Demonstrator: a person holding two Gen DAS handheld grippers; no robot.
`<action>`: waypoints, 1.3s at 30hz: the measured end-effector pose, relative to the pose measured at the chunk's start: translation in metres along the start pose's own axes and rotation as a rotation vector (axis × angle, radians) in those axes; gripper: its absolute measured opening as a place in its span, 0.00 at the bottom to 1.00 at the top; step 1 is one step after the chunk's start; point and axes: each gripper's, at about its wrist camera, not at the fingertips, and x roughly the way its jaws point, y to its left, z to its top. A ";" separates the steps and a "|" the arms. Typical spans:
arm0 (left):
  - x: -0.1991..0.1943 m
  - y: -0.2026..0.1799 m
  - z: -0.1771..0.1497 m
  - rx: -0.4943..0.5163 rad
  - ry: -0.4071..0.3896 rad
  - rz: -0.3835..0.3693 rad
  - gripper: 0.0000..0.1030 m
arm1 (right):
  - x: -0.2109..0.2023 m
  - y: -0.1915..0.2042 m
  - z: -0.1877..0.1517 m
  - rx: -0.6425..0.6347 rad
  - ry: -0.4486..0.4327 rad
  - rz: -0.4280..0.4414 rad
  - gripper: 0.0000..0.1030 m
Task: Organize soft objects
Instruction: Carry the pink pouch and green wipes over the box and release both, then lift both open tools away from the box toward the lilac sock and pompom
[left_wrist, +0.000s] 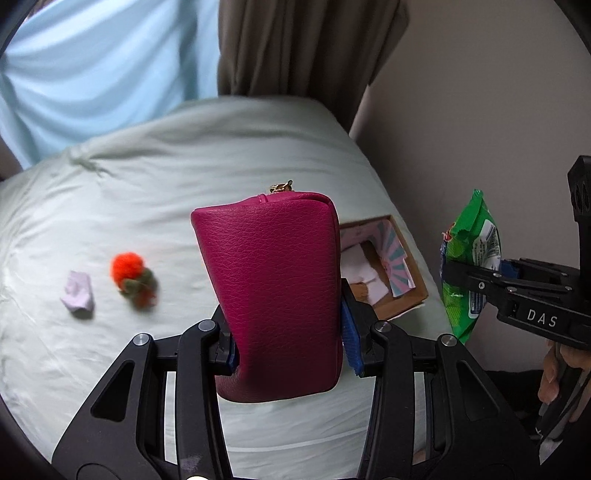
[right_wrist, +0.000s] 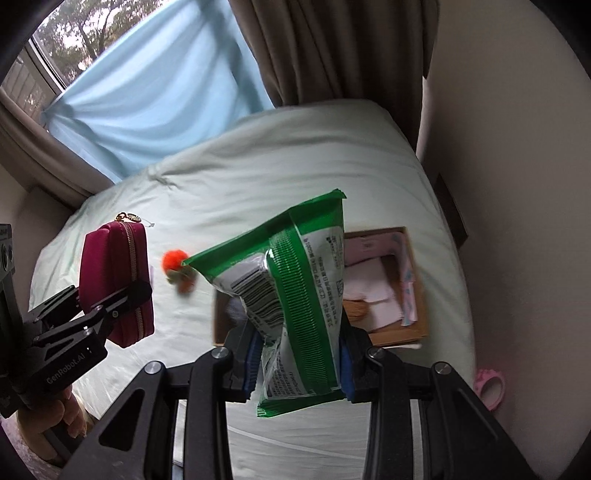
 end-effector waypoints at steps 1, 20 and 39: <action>0.010 -0.005 -0.001 -0.002 0.017 0.002 0.38 | 0.006 -0.009 0.002 -0.002 0.015 -0.001 0.31; 0.174 -0.022 0.003 0.021 0.336 0.038 0.38 | 0.132 -0.095 0.030 0.099 0.245 0.019 0.31; 0.193 -0.002 -0.004 0.002 0.424 0.045 1.00 | 0.174 -0.095 0.043 0.132 0.285 0.007 0.93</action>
